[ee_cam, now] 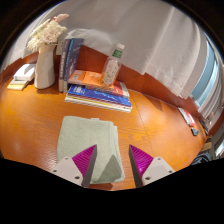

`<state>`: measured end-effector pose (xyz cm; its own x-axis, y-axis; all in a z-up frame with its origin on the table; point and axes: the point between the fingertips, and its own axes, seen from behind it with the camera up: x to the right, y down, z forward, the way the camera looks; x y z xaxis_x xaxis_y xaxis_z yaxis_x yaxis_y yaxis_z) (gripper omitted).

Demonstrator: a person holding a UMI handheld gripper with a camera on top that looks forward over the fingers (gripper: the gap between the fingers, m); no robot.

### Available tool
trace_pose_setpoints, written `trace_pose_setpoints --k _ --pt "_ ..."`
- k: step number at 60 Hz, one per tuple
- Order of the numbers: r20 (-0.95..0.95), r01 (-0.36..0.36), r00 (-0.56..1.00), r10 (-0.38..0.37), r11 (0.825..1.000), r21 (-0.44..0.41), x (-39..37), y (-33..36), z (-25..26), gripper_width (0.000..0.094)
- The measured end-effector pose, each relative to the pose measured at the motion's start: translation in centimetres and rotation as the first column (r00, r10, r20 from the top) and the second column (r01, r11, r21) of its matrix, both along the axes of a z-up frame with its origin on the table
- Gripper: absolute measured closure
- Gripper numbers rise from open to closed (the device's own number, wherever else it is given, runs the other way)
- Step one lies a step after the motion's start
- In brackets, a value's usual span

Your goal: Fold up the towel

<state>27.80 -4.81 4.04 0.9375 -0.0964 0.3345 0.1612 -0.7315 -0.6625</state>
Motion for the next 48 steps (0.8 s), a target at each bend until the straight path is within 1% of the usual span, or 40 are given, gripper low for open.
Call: trace_pose_setpoints --k 2,8,15,17,21,32,35,42,48 --pt "-0.02 -0.006 1.0 0.007 1.0 0.003 -0.3 -0.2 0.1 0.0283" --pt "-0.077 0.0 0.997 0.004 0.999 0.046 -2.0 -0.5 2.1 0.027" --pt "-0.14 -0.019 0.99 0.034 0.994 0.105 -5.9 -1.5 5.9 0.0242" --pt "-0.154 -0.026 0.987 0.046 0.991 0.131 -7.3 -1.7 7.4 0.0241" --pt "-0.201 -0.017 0.978 0.052 0.985 0.173 -10.2 -2.6 10.0 0.0243" --pt "-0.298 -0.031 0.947 0.118 0.959 0.281 -18.3 -6.2 15.7 0.0242" --pt "-0.316 -0.031 0.94 0.13 0.954 0.3 -20.4 -7.4 16.6 0.0243" --pt "-0.346 -0.056 0.922 0.173 0.945 0.322 -24.3 -10.7 18.3 0.0245" --pt "-0.338 -0.078 0.92 0.199 0.938 0.338 -26.7 -13.3 19.1 0.0245"
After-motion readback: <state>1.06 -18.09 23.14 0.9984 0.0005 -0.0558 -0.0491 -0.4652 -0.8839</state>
